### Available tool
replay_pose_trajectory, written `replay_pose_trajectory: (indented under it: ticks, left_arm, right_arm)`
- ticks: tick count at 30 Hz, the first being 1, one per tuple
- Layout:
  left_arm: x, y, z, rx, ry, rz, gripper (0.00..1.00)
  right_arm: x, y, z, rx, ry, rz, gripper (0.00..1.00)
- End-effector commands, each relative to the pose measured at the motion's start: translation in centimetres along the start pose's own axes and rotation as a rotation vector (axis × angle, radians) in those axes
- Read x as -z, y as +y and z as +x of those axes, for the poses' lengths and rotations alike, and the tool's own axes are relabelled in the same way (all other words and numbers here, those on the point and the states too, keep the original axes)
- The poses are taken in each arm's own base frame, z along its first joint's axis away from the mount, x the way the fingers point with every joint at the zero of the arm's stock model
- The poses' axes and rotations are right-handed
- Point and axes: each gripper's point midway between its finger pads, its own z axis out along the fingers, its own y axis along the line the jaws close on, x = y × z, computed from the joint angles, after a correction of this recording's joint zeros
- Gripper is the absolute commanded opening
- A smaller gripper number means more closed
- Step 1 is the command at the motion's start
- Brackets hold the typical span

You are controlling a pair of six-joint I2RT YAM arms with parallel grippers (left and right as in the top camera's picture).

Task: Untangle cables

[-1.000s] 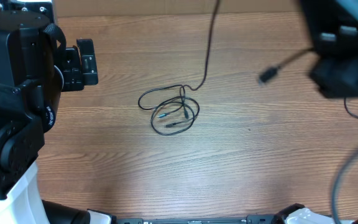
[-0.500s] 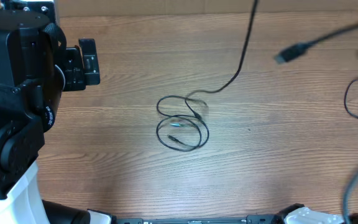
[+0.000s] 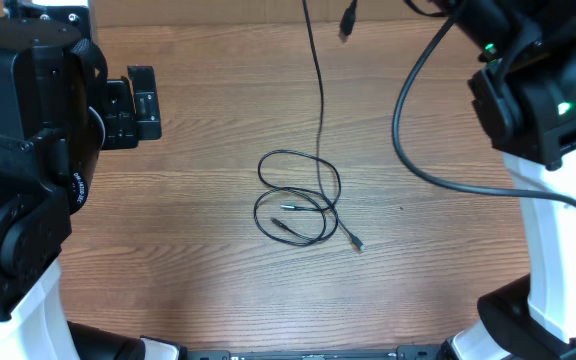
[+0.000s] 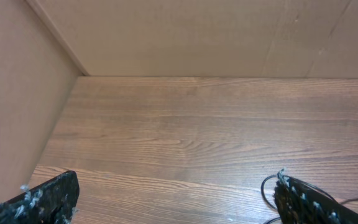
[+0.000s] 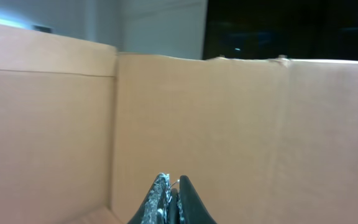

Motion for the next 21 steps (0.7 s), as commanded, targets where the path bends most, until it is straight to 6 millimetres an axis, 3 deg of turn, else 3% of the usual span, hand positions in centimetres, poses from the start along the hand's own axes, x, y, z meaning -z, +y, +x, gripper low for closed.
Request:
replay_pose_trajectory:
  ticks: [1,5,9,11,18,21]
  left_arm:
    - [0.1,0.1,-0.2,0.008,-0.008,0.002,1.00]
    - [0.1,0.1,-0.1,0.008,-0.006,0.003,1.00]
    - [0.1,0.1,-0.2,0.008,-0.007,0.003,1.00]
    - [0.1,0.1,-0.1,0.008,-0.006,0.003,1.00]
    - [0.1,0.1,-0.2,0.008,-0.007,0.002,1.00]
    - [0.1,0.1,-0.2,0.009,-0.010,0.003,1.00]
  right_arm:
    - [3.8,-4.3,-3.9,0.065,-0.067,0.159,0.04]
    - [8.0,-10.6,-4.3,0.105,-0.023,0.343,0.04]
    - [14.7,-17.5,-5.1,0.153,0.029,0.586,0.04]
    - [18.2,-19.7,-6.1,0.185,0.037,0.685,0.04]
    - [29.0,-23.4,-10.9,0.292,-0.004,0.970,0.04]
    - [31.2,-23.9,-11.7,0.311,-0.007,0.993,0.04]
